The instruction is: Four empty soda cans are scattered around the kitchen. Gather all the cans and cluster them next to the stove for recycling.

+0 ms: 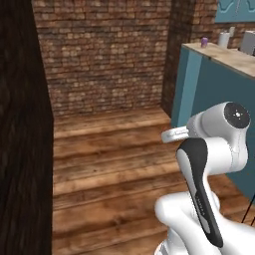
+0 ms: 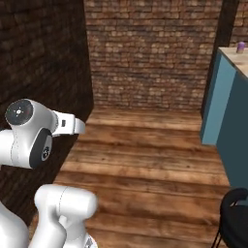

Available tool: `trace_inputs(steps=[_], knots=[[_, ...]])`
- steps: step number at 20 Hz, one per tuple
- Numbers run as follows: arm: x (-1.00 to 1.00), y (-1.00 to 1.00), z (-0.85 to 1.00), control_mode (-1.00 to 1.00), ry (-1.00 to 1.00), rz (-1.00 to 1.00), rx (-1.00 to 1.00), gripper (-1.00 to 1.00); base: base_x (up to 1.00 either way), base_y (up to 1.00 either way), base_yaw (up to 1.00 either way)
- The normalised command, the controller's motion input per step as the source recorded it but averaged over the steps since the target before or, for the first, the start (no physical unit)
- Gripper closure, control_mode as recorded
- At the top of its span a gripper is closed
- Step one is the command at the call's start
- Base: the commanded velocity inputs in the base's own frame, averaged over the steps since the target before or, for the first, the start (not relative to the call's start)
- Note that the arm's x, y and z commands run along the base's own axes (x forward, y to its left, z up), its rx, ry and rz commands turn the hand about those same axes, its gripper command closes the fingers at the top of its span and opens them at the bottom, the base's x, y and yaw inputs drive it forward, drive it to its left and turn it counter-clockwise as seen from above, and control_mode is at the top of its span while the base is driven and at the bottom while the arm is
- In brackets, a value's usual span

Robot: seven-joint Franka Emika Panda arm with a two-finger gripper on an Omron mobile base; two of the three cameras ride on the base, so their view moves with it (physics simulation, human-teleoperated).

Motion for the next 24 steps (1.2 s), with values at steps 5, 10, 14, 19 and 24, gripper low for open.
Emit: trace_inputs(steps=[5, 10, 14, 19, 24], knots=[[0.0, 0.0, 0.0, 1.0, 0.0, 0.0, 0.0, -1.0, 0.86, 0.29, -0.2], [0.0, 0.0, 0.0, 1.0, 0.0, 0.0, 0.0, -1.0, 0.76, 0.39, -0.25], [0.0, 0.0, 0.0, 1.0, 0.0, 0.0, 0.0, -1.0, 0.63, 0.41, -0.29], [0.0, 0.0, 0.0, 1.0, 0.0, 0.0, 0.0, -1.0, 0.56, 0.4, -0.3], [0.0, 0.0, 0.0, 1.0, 0.0, 0.0, 0.0, -1.0, 0.77, 0.37, -0.22]])
